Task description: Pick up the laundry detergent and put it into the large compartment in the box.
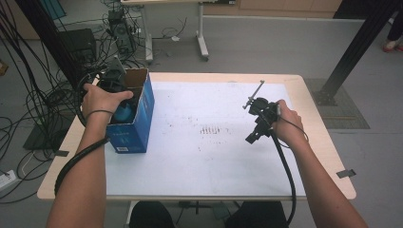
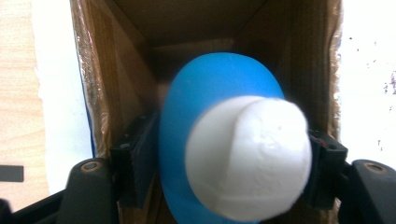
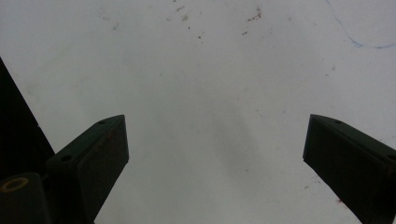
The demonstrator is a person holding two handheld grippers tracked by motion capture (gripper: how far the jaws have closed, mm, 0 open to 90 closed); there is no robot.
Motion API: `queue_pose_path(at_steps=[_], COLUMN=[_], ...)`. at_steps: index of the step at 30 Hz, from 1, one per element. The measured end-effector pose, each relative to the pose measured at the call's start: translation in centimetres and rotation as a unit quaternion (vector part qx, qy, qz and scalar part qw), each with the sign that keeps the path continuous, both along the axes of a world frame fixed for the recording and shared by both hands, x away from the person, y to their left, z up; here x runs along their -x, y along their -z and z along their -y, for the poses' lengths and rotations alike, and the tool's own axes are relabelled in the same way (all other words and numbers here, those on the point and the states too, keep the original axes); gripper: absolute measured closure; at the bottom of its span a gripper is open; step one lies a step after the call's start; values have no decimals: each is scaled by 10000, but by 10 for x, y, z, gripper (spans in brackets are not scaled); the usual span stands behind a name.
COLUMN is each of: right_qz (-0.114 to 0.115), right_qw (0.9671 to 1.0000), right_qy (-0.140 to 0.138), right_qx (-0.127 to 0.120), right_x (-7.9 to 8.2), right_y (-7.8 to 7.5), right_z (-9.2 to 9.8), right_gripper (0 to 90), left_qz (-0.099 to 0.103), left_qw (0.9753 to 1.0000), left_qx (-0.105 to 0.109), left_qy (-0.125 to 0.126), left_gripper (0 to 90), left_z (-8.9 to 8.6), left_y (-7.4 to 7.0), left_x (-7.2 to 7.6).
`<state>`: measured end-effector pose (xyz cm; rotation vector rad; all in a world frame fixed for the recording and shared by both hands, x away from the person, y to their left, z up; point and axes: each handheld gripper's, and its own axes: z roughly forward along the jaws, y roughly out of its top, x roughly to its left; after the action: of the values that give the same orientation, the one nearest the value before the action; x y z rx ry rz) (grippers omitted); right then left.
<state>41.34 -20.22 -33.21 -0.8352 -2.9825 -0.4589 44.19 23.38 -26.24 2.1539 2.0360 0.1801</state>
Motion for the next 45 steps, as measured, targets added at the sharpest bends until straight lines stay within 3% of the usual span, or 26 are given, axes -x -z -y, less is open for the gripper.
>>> queue_pose_path(at_steps=[7, 16, 31, 34, 45], right_qz=[-2, 4, 30, 28, 10], right_qw=[10000, 10000, 10000, 10000, 9999], right_qy=[-21, -17, -51, -62, -114], right_qx=[-7, 13, 1, 13, 34], right_x=[0, 0, 2, 1, 3], right_y=[0, 0, -1, -1, 0], right_z=[-1, -1, -2, -4, -8], right_gripper=[66, 66, 67, 67, 67], left_qz=[0, 160, 192, 138, 207], left_qw=[9999, 9992, 9993, 9996, 9993], left_qx=[-107, -336, -274, -164, -126], left_qy=[53, 127, 158, 191, 292], left_gripper=[290, 226, 138, 112, 70], left_z=[3, 11, 10, 11, 17], left_y=[-5, -19, -40, -44, -72], left_x=[1, 3, 10, 11, 20])
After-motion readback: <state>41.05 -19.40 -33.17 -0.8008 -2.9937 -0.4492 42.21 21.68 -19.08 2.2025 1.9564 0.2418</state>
